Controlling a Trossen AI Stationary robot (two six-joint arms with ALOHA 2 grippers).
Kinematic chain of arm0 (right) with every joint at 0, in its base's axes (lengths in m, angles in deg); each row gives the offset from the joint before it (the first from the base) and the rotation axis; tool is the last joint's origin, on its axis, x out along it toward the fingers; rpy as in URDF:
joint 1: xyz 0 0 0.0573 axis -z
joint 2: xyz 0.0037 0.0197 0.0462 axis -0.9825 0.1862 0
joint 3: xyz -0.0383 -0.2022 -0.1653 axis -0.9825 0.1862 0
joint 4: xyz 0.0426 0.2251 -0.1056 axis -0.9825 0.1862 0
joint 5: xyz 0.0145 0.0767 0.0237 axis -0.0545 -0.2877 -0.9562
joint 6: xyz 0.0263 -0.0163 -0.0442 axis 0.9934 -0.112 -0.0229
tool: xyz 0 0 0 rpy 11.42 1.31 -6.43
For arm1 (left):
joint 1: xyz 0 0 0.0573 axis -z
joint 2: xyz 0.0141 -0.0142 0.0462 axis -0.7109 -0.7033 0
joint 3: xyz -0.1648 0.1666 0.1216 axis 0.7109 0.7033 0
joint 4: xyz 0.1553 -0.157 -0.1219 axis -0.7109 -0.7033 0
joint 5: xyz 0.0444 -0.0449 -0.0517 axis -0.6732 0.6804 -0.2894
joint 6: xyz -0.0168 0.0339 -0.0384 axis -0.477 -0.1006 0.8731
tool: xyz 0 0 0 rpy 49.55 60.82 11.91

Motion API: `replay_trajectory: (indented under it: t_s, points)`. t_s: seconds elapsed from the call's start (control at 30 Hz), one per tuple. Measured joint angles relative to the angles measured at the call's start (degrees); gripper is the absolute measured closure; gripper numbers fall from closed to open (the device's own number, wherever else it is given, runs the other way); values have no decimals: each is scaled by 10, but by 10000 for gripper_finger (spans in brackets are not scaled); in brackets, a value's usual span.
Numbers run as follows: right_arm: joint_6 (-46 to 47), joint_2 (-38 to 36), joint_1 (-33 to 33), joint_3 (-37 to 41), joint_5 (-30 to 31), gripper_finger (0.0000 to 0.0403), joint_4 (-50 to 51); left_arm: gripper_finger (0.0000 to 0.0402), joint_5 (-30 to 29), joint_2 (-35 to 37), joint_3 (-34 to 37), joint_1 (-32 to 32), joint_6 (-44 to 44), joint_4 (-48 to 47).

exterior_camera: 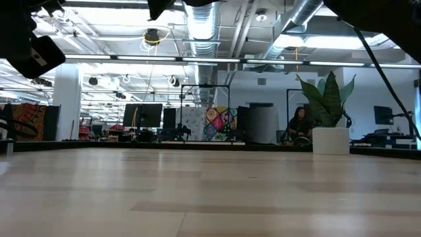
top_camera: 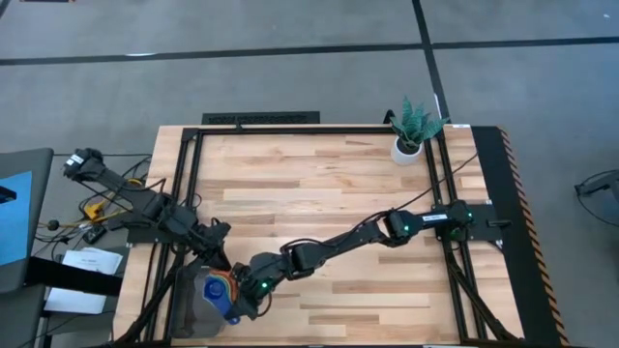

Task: Nest measuring cups in basket
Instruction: Put the measuring cups on top of the black bin

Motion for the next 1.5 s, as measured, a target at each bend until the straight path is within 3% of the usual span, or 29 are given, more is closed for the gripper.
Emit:
replay_trajectory:
  t_s: [0.37, 0.57, 0.77, 1.07, 1.3, 1.5]
  points:
    - [-27, 0, 18, 0, -67, 320, 34, 384, -36, 1, -1, 36, 33, -15]
    - [-28, 1, 21, 1, -75, 320, 39, 384, -98, 14, -53, 39, 40, -202]
    - [-35, -1, 21, 1, -124, 320, 45, 384, -86, 15, -109, 69, 114, -355]
    - [-93, -31, 29, 0, -158, 320, 44, 384, -117, -48, -89, 181, 234, -317]
    - [-93, -29, 35, 1, -190, 320, 47, 384, -127, -140, -89, 191, 236, -292]
    - [-93, -29, 34, 1, -200, 320, 47, 384, -151, -174, -119, 191, 218, -291]
